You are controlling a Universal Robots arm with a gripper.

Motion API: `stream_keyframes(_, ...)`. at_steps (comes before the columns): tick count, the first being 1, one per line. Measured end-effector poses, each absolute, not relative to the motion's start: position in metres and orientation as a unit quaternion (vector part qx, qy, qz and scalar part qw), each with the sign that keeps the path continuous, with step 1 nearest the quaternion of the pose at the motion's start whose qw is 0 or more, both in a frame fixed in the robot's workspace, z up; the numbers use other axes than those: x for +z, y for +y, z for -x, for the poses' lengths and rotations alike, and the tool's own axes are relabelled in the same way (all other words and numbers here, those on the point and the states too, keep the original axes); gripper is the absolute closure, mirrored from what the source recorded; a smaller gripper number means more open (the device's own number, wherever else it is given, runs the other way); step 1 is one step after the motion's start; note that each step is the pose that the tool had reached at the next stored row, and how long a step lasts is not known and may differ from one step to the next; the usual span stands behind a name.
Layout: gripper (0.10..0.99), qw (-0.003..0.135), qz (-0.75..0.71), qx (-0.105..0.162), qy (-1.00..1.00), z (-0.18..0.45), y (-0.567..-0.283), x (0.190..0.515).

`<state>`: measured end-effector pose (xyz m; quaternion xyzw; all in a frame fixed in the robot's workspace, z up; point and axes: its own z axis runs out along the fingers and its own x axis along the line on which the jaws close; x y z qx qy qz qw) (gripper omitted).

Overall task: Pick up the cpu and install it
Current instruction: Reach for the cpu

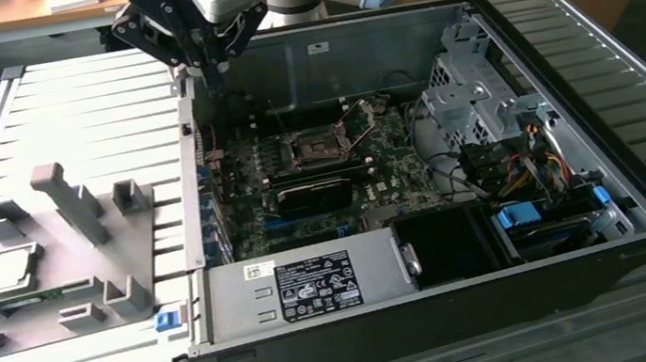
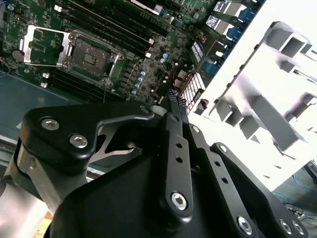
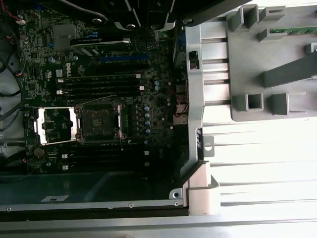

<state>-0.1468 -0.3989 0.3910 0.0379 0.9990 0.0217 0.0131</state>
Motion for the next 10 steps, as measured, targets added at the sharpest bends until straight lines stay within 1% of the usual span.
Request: stream_keyframes(10,0.98,0.013,-0.038,0.022,0.999,0.1493,-0.3989,0.3908)
